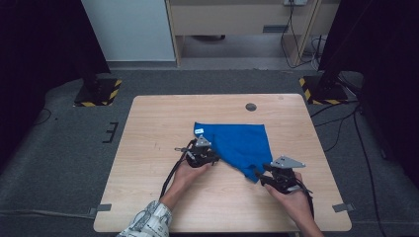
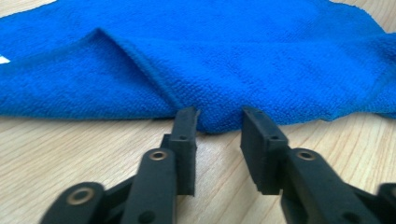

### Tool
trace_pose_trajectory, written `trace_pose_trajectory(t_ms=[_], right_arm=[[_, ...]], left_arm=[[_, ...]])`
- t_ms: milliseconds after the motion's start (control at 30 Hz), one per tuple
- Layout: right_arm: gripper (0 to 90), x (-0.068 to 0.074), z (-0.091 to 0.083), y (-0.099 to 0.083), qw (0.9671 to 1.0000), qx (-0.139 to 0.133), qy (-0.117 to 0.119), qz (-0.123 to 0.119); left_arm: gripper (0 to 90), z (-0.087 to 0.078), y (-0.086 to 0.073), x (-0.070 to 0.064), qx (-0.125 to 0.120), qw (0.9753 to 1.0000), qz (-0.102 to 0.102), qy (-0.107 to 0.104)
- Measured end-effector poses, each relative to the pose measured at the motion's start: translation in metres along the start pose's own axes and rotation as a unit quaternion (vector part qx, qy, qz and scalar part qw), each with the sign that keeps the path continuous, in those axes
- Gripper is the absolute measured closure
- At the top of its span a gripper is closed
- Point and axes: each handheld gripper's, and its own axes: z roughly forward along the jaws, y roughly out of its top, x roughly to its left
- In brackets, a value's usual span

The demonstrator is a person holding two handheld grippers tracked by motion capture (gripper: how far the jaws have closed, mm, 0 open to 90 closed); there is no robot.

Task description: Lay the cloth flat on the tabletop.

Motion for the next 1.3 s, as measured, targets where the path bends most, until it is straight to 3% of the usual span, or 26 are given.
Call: trace_pose_trajectory(t_ms=[233,333,433,633,733,800,900,967,1100,1300], right_arm=[[51.6,0.009,0.007,-0.003,0.9998,0.014,0.009,-0.004],[52.0,0.011,0.010,-0.004,0.9997,0.020,0.011,-0.007],[52.2,0.011,0.012,-0.005,0.9996,0.026,0.011,-0.007],[45.8,0.013,0.014,-0.007,0.9992,0.036,0.011,-0.010],[41.6,0.014,0.015,-0.008,0.9991,0.041,0.009,-0.009],[38.8,0.014,0.016,-0.008,0.9991,0.040,0.008,-0.006],[35.5,0.014,0.017,-0.008,0.9990,0.043,0.009,-0.006],[34.0,0.015,0.019,-0.009,0.9987,0.049,0.012,-0.004],[34.9,0.016,0.022,-0.010,0.9982,0.057,0.018,-0.005],[45.0,0.016,0.026,-0.011,0.9978,0.063,0.019,-0.008]], left_arm=[[82.2,0.003,0.002,0.000,0.001,0.9999,0.000,0.010],[90.0,0.005,0.003,0.001,0.001,0.9999,-0.012,0.010],[90.0,0.004,0.003,0.000,0.002,0.9999,-0.004,0.014],[90.0,-0.005,0.008,0.001,-0.013,0.9998,-0.011,0.015],[90.0,-0.007,0.007,0.003,-0.013,0.9993,-0.020,0.030],[77.3,-0.005,0.006,0.006,-0.019,0.9988,-0.031,0.033],[58.8,-0.002,0.006,0.005,-0.024,0.9986,-0.032,0.033],[50.3,0.001,0.006,0.004,-0.014,0.9991,-0.027,0.028],[46.2,0.006,0.005,0.002,-0.006,0.9995,-0.024,0.017],[56.2,0.007,0.005,-0.002,-0.005,0.9998,-0.020,0.000]])
